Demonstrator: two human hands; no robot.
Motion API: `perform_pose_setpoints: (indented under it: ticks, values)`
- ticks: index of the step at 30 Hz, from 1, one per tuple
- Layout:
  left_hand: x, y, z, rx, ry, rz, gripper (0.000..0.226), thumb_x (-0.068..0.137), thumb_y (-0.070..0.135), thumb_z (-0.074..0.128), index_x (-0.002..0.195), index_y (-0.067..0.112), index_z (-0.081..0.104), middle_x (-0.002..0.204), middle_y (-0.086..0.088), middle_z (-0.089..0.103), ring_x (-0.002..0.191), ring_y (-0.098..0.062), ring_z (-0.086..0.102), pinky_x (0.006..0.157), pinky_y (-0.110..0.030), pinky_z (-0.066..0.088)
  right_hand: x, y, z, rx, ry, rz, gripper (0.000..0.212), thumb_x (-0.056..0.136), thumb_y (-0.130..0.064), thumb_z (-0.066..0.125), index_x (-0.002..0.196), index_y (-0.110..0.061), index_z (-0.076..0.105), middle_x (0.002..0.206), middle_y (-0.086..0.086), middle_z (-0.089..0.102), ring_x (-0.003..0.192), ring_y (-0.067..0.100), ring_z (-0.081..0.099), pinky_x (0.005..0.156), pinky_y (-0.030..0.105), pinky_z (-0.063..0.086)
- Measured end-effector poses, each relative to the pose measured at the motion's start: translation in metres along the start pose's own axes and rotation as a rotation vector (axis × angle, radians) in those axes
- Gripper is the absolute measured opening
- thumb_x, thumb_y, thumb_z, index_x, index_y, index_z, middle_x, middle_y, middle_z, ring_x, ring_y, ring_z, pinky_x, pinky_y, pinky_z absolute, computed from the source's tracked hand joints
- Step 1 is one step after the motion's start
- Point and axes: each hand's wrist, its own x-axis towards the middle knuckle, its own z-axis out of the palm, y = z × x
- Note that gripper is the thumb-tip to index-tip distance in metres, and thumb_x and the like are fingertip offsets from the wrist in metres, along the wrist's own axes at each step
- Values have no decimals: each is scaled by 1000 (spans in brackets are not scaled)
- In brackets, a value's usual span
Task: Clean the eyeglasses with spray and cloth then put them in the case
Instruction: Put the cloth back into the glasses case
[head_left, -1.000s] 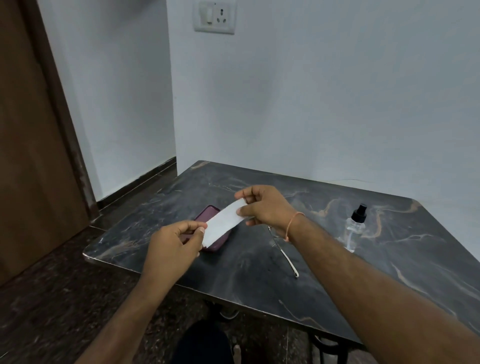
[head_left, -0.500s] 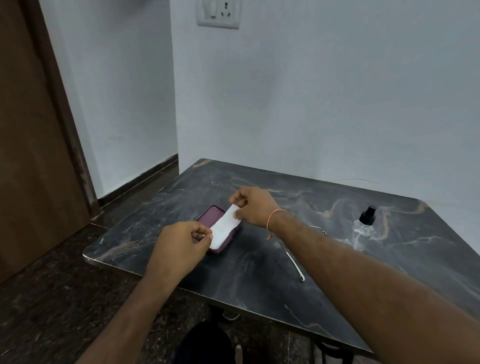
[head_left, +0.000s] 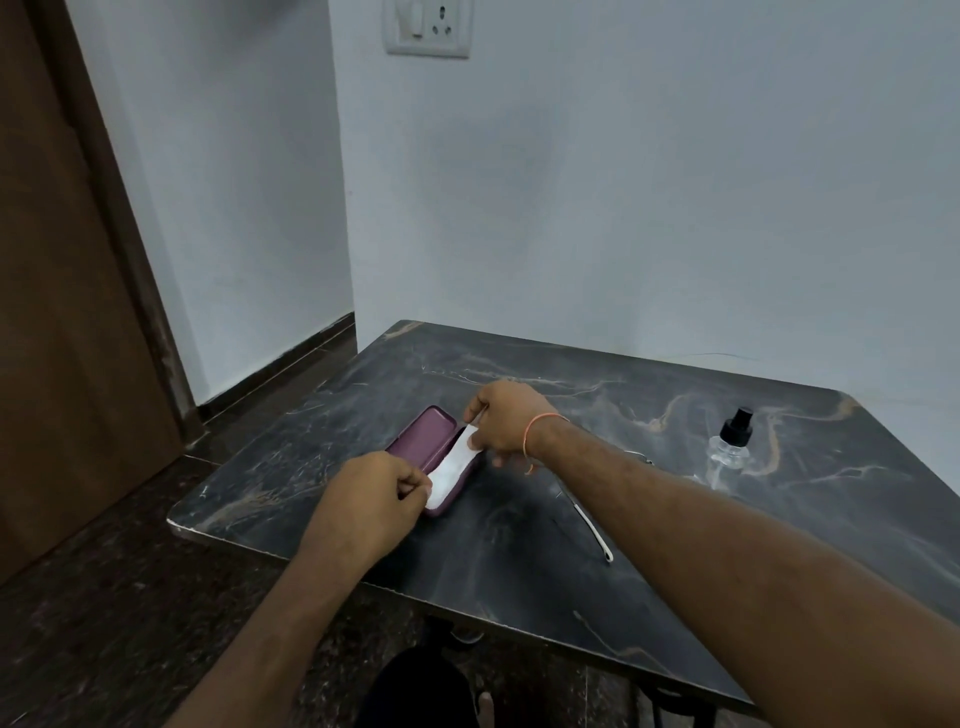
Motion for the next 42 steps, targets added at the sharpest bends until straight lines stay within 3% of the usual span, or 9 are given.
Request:
perform_pose_setpoints:
  ticks: [2, 4, 8, 10, 15, 23, 32, 38, 42]
  values:
    - [0, -1, 2, 38, 13, 40, 14, 103, 29, 75, 107, 29, 88, 99, 14, 83, 83, -1, 69, 74, -17, 47, 1, -4, 1, -6, 17, 9, 25, 95, -10, 82, 112, -25, 71, 92, 11, 80, 66, 28, 83, 35, 28, 52]
    - [0, -1, 3, 72, 21, 65, 16, 104, 30, 73, 105, 26, 89, 96, 12, 79, 81, -5, 68, 71, -22, 45, 1, -8, 3, -59, 44, -10, 21, 95, -14, 83, 110, -25, 73, 91, 7, 80, 62, 24, 82, 37, 26, 52]
    - [-1, -4, 2, 77, -26, 76, 22, 108, 30, 67, 98, 25, 86, 87, 7, 73, 74, -12, 68, 68, -33, 51, 0, -10, 5, -248, 114, -57, 24, 87, -26, 90, 110, -28, 82, 110, 1, 81, 94, 26, 78, 80, 36, 65]
    - [-3, -6, 3, 72, -33, 88, 27, 111, 31, 61, 94, 26, 82, 93, 9, 71, 76, -10, 67, 70, -34, 54, 1, -9, 5, -282, 134, -69, 25, 85, -29, 91, 108, -28, 83, 112, 1, 80, 104, 28, 75, 89, 38, 63]
    - [-12, -12, 3, 7, -6, 90, 24, 101, 63, 63, 101, 41, 74, 108, 19, 54, 90, 0, 60, 75, -28, 53, 1, -1, 3, -277, 44, -193, 26, 86, -30, 92, 110, -27, 82, 112, -2, 78, 86, 18, 67, 81, 30, 54]
    - [-19, -24, 10, -19, 130, 66, 25, 99, 44, 76, 121, 33, 80, 136, 20, 46, 90, -1, 62, 80, -26, 58, -12, 22, -10, -337, 50, -266, 9, 87, -30, 86, 95, -28, 87, 99, -8, 80, 93, 16, 71, 80, 32, 56]
    - [-12, -24, 13, 51, 113, 55, 49, 106, 49, 65, 153, 35, 64, 156, 15, 59, 122, -11, 65, 101, -30, 54, -39, 34, -15, -419, 21, -297, 12, 89, -35, 76, 88, -30, 87, 94, -10, 80, 86, 16, 68, 74, 32, 55]
    - [-10, -24, 9, 63, 78, 63, 51, 108, 47, 63, 157, 34, 59, 162, 18, 55, 117, -10, 69, 101, -26, 49, -53, 35, -20, -468, 32, -399, 18, 95, -37, 70, 100, -31, 87, 107, -7, 71, 102, 19, 68, 80, 34, 54]
    - [-6, -25, 5, 56, 34, 58, 48, 106, 44, 66, 152, 33, 65, 159, 18, 58, 127, -10, 66, 106, -30, 51, -72, 45, -29, -380, 134, -467, 23, 102, -38, 66, 113, -30, 85, 109, -6, 68, 103, 18, 67, 83, 33, 51]
